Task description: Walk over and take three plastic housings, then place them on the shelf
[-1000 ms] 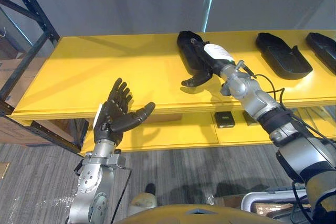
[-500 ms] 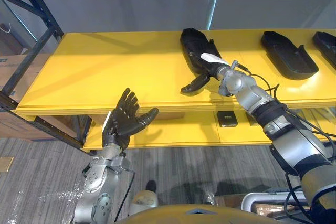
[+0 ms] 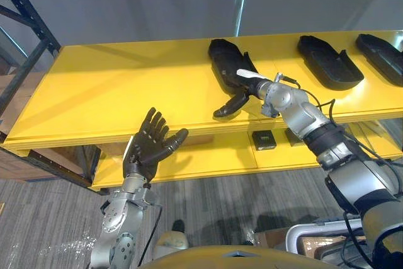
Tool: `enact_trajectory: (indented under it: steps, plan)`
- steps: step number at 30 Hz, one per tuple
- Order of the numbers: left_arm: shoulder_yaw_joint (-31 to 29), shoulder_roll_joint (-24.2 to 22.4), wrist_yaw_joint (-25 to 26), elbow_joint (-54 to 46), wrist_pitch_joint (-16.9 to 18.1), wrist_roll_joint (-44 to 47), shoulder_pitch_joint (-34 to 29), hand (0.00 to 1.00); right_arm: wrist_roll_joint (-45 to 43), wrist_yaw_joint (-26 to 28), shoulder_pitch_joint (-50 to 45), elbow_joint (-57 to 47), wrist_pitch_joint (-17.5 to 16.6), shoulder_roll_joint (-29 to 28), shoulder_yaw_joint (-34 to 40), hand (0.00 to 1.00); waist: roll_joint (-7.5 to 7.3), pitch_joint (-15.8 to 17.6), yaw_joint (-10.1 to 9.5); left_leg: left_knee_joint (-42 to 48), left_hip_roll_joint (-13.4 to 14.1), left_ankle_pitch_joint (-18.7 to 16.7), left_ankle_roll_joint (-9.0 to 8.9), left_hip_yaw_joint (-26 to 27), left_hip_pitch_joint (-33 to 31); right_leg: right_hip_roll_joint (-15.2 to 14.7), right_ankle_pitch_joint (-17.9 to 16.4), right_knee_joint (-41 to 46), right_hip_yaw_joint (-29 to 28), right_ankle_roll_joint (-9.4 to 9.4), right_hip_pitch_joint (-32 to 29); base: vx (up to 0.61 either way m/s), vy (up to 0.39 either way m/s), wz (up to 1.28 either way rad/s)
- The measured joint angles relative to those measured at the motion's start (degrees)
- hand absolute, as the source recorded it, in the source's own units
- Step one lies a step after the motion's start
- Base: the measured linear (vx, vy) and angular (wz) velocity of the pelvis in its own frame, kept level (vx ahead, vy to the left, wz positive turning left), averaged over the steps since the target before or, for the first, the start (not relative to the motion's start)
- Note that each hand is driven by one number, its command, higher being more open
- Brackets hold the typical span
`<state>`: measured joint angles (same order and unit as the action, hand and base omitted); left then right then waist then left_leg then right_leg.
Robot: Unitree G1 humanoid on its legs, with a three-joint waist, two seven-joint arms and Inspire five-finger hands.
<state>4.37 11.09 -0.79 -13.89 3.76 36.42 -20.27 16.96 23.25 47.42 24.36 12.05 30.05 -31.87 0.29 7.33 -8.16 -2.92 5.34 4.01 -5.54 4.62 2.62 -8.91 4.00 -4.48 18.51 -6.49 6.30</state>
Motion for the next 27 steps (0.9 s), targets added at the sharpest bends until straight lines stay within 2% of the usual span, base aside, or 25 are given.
enact_trajectory:
  steps: [3,5,8,10,11,12,14,18,20,22,25,27]
  plan:
    - [-0.13,-0.01,0.10,-0.07,0.00,-0.01,-0.07,1.00,-1.97,0.00,-2.80,-4.61,0.04,0.13,0.28,1.00,-0.18,-0.03,0.77,-0.38,0.01,-0.02,-0.01,0.47,0.61,-0.01,0.01,0.01,-0.40,-0.02,0.17,0.00,-0.006,-0.07]
    - [-0.12,-0.01,0.28,-0.07,-0.11,-0.01,-0.11,1.00,-2.91,-2.09,-3.95,-5.31,-0.23,0.16,0.41,1.00,-0.22,-0.02,0.74,-0.41,0.01,-0.06,-0.06,0.56,0.86,-0.01,0.01,0.01,-0.50,-0.02,0.35,0.00,-0.002,-0.03]
    - [0.30,-0.05,0.39,-0.07,-0.09,-0.01,-0.07,1.00,-4.39,-10.66,-5.41,-5.33,-2.33,-0.16,0.43,1.00,-0.37,0.05,0.70,-0.42,0.01,-0.06,-0.07,0.61,0.87,-0.02,-0.01,0.01,-0.57,-0.03,0.30,-0.04,-0.007,-0.02]
    - [0.45,-0.23,0.38,-0.07,-0.09,-0.02,-0.10,1.00,-4.34,-18.18,-5.95,-5.33,-5.00,-1.29,2.02,1.00,-0.37,0.05,0.73,-0.42,0.01,-0.06,-0.07,0.61,0.86,-0.02,-0.02,0.00,-0.57,-0.04,0.25,0.00,0.000,0.00]
    - [0.53,-0.49,0.38,-0.07,-0.07,-0.02,-0.12,1.00,-4.21,-23.00,-6.36,-5.35,-7.02,-2.39,4.06,1.00,-0.36,0.04,0.81,-0.42,0.01,-0.06,-0.07,0.61,0.84,-0.01,-0.02,0.00,-0.57,-0.04,0.23,0.00,0.000,0.00]
    - [0.58,-0.63,0.38,-0.07,-0.01,-0.02,-0.16,1.00,-4.15,-25.26,-6.68,-5.48,-7.90,-3.27,5.71,1.00,-0.36,0.04,0.80,-0.42,0.01,-0.06,-0.07,0.60,0.82,-0.01,-0.02,0.01,-0.56,-0.03,0.22,0.00,0.000,0.00]
    - [1.49,-1.00,0.35,-0.09,0.67,-0.01,-0.56,1.00,-3.92,-34.81,-9.52,-9.74,-10.38,-6.34,12.46,1.00,-0.36,0.04,0.64,-0.41,-0.08,-0.08,-0.08,0.45,0.71,-0.07,-0.04,0.00,-0.42,-0.02,0.23,0.00,-0.004,0.05]
    - [1.72,-1.19,0.35,-0.09,1.14,-0.01,-1.00,1.00,-3.84,-45.31,-16.46,-18.75,-12.94,-9.09,19.54,1.00,-0.37,0.04,1.26,-0.36,-0.38,-0.16,0.03,0.15,0.46,-0.34,-0.05,0.01,-0.18,-0.03,0.19,0.00,0.000,0.03]
    - [1.61,-1.21,0.32,-0.29,1.50,-0.01,-1.92,1.00,-3.94,-48.33,-20.77,-20.99,-12.98,-10.46,22.38,1.00,-0.37,0.04,2.24,-0.31,-0.67,-0.24,0.15,0.14,0.45,-0.64,-0.06,0.01,-0.15,-0.06,0.22,0.00,0.000,0.00]
    - [1.60,-1.29,0.04,-0.43,1.50,-0.01,-2.40,1.00,-4.38,-49.14,-25.12,-22.05,-12.48,-10.92,25.23,1.00,-0.38,0.04,2.49,-0.28,-0.89,-0.33,0.28,0.26,0.45,-0.87,-0.06,0.01,-0.18,-0.14,0.17,0.00,0.000,0.00]
    - [1.56,-1.34,0.05,-2.01,1.28,-0.01,-3.31,1.00,-7.43,-48.83,-29.21,-22.04,-10.74,-12.44,27.85,1.00,-0.39,0.05,3.79,-0.28,-0.86,-0.36,0.30,0.34,-0.09,-0.86,-0.04,0.00,-0.25,-0.17,-0.46,0.00,0.000,0.00]
    - [1.94,-1.61,0.03,-2.64,1.08,-0.02,-3.26,1.00,-11.67,-47.39,-30.75,-22.05,-10.05,-12.47,28.01,1.00,-0.36,0.04,3.96,-0.25,-0.70,-0.39,0.26,0.67,-0.13,-0.73,-0.01,0.00,-0.63,-0.18,-0.72,0.00,0.000,-0.08]
